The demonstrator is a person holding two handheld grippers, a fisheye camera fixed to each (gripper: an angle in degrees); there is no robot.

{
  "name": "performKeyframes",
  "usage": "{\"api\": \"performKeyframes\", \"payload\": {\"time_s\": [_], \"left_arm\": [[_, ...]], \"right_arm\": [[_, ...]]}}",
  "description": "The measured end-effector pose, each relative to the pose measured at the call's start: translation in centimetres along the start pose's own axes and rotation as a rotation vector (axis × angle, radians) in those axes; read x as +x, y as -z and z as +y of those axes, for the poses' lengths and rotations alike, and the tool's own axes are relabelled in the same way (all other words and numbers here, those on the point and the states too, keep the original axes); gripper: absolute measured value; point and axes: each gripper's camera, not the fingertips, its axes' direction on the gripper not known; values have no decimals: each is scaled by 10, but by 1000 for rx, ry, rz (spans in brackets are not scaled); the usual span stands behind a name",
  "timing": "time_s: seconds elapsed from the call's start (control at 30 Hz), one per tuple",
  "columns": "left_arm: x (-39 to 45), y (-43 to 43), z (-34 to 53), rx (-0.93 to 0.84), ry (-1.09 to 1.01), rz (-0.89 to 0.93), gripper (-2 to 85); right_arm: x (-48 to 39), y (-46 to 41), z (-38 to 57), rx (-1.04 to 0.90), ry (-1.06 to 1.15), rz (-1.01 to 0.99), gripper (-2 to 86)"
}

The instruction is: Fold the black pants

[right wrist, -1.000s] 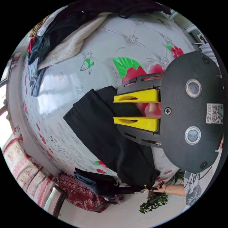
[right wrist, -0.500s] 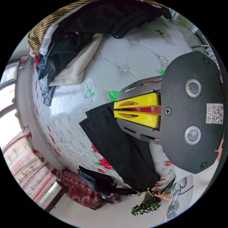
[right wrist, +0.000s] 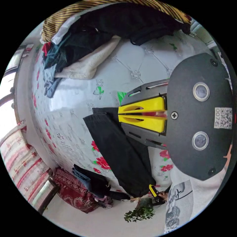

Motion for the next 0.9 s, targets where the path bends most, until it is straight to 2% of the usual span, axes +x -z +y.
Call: {"api": "performKeyframes", "payload": {"time_s": [0.07, 0.13, 0.23, 0.33, 0.47, 0.57, 0.7, 0.9], "left_arm": [[0, 3, -5, -4, -10, -8, 8], [2, 8, -9, 5, -26, -11, 9], [7, 24, -12, 52, -50, -8, 13], [9, 37, -9, 81, -66, -9, 21], [9, 23, -5, 7, -77, -14, 41], [7, 12, -4, -38, -62, -17, 47], [2, 15, -7, -29, -35, -17, 43], [-12, 33, -6, 17, 10, -2, 26]], "right_arm": [[-9, 15, 8, 97, 15, 134, 19], [-9, 6, 14, 80, -10, 207, 27], [-2, -22, 14, -19, -67, 67, 34], [-4, -40, 6, 3, -100, -58, 36], [-18, -71, -18, -32, -77, -43, 37], [-34, -100, -34, -114, -16, 55, 31], [-65, -99, -38, -128, 144, 206, 12], [-70, -24, -14, 98, 220, 243, -1]]}}
